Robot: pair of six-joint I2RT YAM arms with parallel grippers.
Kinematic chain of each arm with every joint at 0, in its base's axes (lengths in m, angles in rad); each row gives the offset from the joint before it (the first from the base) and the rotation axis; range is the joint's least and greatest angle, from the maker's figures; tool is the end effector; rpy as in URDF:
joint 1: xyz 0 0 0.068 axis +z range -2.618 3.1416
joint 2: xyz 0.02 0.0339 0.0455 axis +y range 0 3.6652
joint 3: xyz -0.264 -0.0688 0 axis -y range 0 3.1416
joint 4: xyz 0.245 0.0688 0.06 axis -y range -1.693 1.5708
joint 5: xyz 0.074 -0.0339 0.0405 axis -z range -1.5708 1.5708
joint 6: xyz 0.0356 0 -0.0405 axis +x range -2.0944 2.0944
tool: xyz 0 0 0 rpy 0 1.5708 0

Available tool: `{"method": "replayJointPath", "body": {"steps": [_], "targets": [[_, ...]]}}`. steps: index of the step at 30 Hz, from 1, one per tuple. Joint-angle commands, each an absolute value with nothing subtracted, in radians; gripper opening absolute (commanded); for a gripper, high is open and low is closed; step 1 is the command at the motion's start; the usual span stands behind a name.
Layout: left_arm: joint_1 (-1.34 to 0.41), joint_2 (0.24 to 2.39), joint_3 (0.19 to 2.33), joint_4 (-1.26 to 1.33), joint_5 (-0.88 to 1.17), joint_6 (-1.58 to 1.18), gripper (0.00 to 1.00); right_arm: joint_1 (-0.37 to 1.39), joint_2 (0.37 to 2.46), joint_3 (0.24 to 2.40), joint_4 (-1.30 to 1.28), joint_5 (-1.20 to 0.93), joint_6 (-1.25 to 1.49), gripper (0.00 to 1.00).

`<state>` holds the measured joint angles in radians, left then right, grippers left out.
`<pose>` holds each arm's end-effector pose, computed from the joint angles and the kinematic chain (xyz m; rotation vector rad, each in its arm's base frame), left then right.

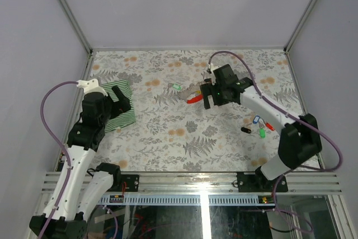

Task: Put the keys on the keyring

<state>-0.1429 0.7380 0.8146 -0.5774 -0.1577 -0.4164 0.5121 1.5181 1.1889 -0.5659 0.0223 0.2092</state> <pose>0.1593 -0.0173 0.3173 -0.3778 2.0350 -0.1812 0.2845 0.1590 0.2692 -0.3656 2.4602 0.2824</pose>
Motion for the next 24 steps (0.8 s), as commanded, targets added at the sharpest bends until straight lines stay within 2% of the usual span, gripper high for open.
{"method": "replayJointPath", "body": {"steps": [1, 7, 12, 24], "targets": [[-0.136, 0.705, 0.798, -0.506, -0.129, -0.39, 1.0, 0.548, 1.652, 1.332, -0.443, -0.109, 0.183, 0.97], [-0.136, 0.722, 0.799, -0.508, -0.124, -0.39, 1.0, 0.587, 1.874, 1.469, -0.373, -0.218, 0.186, 0.9], [-0.142, 0.731, 0.799, -0.506, -0.115, -0.387, 1.0, 0.604, 2.011, 1.578, -0.353, -0.223, 0.194, 0.87], [-0.152, 0.726, 0.8, -0.508, -0.124, -0.388, 1.0, 0.611, 2.184, 1.748, -0.381, -0.157, 0.191, 0.82]]}}
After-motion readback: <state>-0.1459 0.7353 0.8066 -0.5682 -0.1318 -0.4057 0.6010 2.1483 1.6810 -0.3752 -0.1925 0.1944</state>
